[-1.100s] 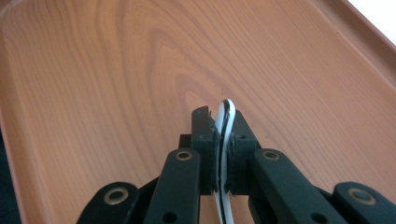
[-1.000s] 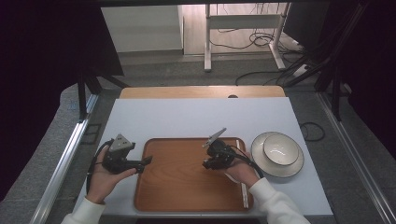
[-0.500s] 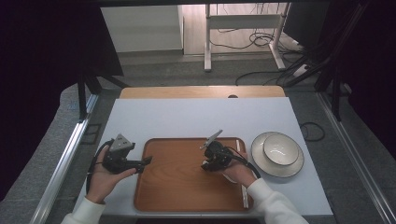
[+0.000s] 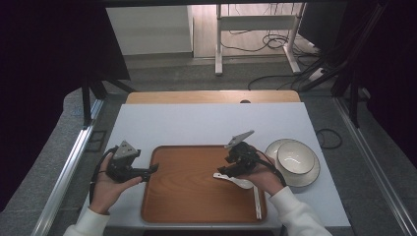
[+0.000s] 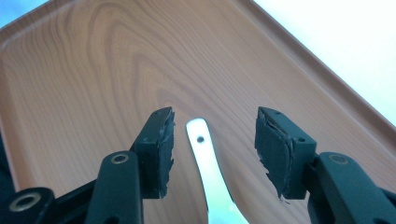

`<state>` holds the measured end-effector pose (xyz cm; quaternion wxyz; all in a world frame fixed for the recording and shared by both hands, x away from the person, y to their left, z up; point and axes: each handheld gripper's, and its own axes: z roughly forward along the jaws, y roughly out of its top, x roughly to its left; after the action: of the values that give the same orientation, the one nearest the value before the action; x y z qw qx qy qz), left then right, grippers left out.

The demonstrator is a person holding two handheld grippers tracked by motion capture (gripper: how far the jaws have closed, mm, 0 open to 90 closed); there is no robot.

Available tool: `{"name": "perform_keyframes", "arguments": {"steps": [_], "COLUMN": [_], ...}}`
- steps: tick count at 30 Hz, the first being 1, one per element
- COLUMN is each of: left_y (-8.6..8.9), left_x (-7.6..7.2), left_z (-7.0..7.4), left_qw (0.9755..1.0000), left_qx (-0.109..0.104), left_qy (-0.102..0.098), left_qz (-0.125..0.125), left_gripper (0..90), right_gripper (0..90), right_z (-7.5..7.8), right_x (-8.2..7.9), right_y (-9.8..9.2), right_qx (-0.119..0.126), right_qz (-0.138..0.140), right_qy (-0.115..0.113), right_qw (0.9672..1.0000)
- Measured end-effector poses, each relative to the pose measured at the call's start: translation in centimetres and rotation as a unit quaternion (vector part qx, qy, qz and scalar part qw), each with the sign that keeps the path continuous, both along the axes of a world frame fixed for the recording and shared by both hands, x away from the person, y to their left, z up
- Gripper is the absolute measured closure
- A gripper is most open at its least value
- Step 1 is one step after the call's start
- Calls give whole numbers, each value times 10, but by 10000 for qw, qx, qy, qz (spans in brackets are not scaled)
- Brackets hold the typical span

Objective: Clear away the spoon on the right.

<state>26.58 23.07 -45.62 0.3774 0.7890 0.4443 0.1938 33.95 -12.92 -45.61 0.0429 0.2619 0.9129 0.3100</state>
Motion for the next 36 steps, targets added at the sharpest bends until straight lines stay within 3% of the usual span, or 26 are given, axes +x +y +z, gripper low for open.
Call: {"name": "perform_keyframes", "arguments": {"steps": [2,3,4,5,6,9,16,23,26,36], "left_y": [0,0,-1,-1,-1,-1,-3,-3,-3,-4], "left_x": [0,0,1,1,1,1,1,1,1,2], "left_z": [0,0,-1,-1,-1,0,-1,-2,-3,-4], "left_qw": [10000,10000,10000,10000,10000,10000,10000,10000,10000,9999], "left_qx": [10,10,7,14,17,37,43,75,77,95], "left_qy": [7,12,14,14,9,0,0,19,21,34], "left_qz": [-3,-5,-8,-12,-14,-7,-18,-31,-31,-40], "left_gripper": [167,167,167,167,167,167,167,167,167,167], "right_gripper": [575,658,658,744,744,888,899,899,899,899], "right_z": [1,-1,-1,-4,-4,-13,-32,-41,-41,-41], "right_x": [-2,-7,-7,-12,-12,-19,-21,-10,-1,12], "right_y": [-7,-10,-10,-10,-10,-4,10,12,6,-9], "right_qx": [8,-11,-11,-112,-112,-303,-675,-719,-720,-720], "right_qz": [8,66,66,218,218,471,717,355,-17,-575], "right_qy": [16,62,62,110,110,202,304,155,106,47], "right_qw": [10000,10000,10000,9996,9996,9982,9947,9967,9973,9957]}}
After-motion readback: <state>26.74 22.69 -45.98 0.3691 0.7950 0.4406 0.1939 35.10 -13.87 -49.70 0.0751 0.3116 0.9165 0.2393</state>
